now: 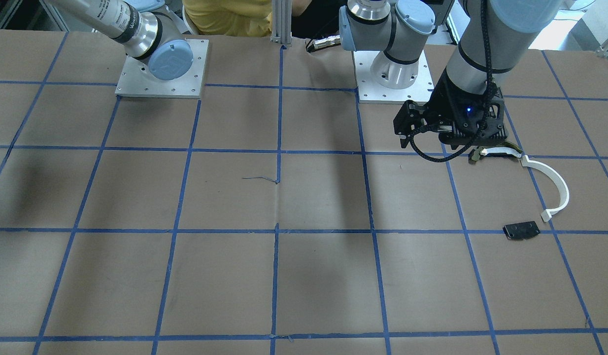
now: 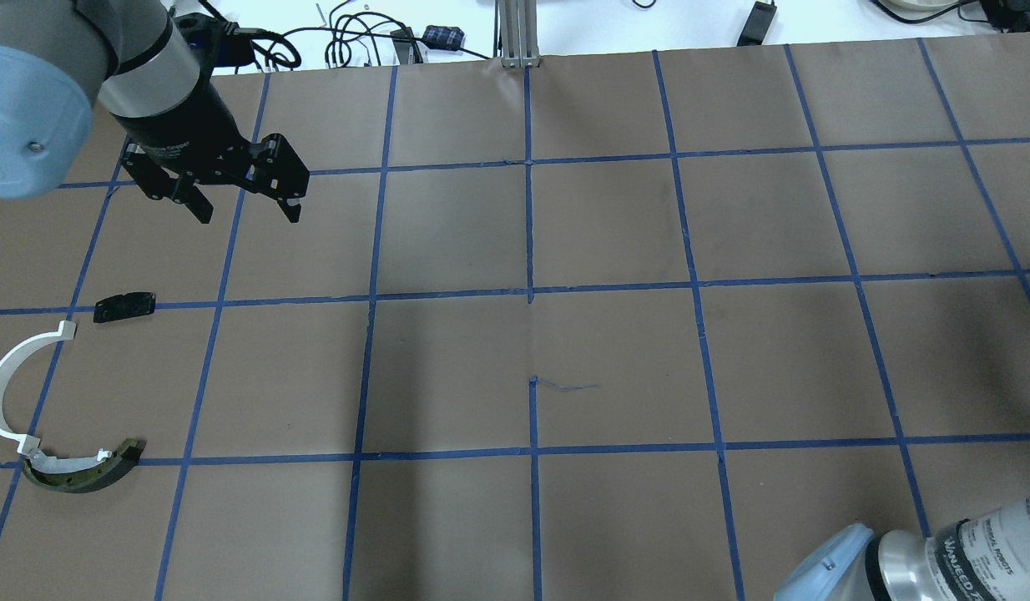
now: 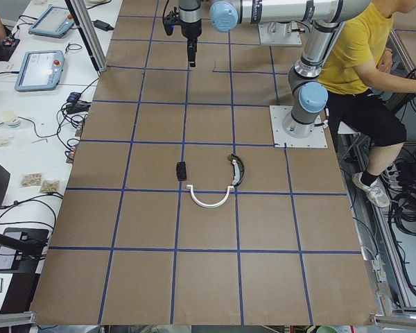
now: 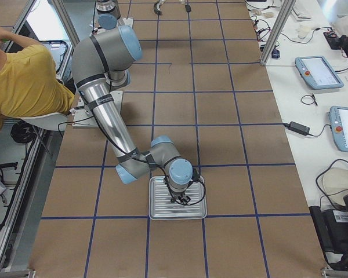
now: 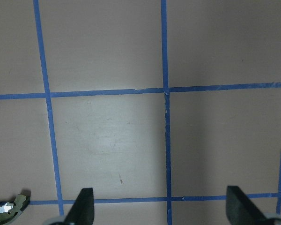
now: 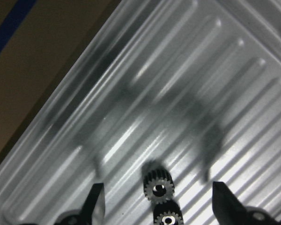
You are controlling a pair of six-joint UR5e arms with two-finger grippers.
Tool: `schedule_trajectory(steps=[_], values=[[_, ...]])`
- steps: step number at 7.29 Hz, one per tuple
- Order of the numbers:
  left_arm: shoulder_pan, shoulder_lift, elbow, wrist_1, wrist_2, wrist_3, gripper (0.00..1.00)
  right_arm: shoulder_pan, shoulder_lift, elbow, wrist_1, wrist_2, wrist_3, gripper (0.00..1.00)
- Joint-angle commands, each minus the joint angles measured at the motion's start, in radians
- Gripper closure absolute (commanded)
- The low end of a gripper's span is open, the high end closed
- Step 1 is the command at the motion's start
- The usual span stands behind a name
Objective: Place bearing gear from tray to pile
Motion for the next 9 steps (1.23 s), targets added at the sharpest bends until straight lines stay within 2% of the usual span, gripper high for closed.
schedule_trajectory(steps=[1,3,4,5,7,8,9], values=[[0.000,0.000,0.000,-0.002,0.000,0.002,0.00,0.000,0.006,0.001,-0.003,-0.012,0.002,0.47],[0.000,0.000,0.000,-0.002,0.000,0.002,0.00,0.000,0.011,0.001,-0.003,-0.010,0.001,0.49],[0.000,0.000,0.000,-0.002,0.000,0.000,0.00,0.000,0.009,0.000,0.001,-0.012,0.001,0.70],[0.000,0.000,0.000,-0.002,0.000,0.000,0.00,0.000,0.008,0.000,0.004,-0.012,0.005,0.86],[0.001,0.000,0.000,-0.002,0.000,0.002,0.00,0.011,0.000,-0.002,0.000,-0.015,0.043,1.00],[0.000,0.000,0.000,-0.002,0.000,0.002,0.00,0.027,-0.024,-0.002,0.004,-0.010,0.127,1.00],[0.000,0.000,-0.008,0.000,0.000,0.002,0.00,0.101,-0.093,0.006,0.038,-0.006,0.199,1.00]])
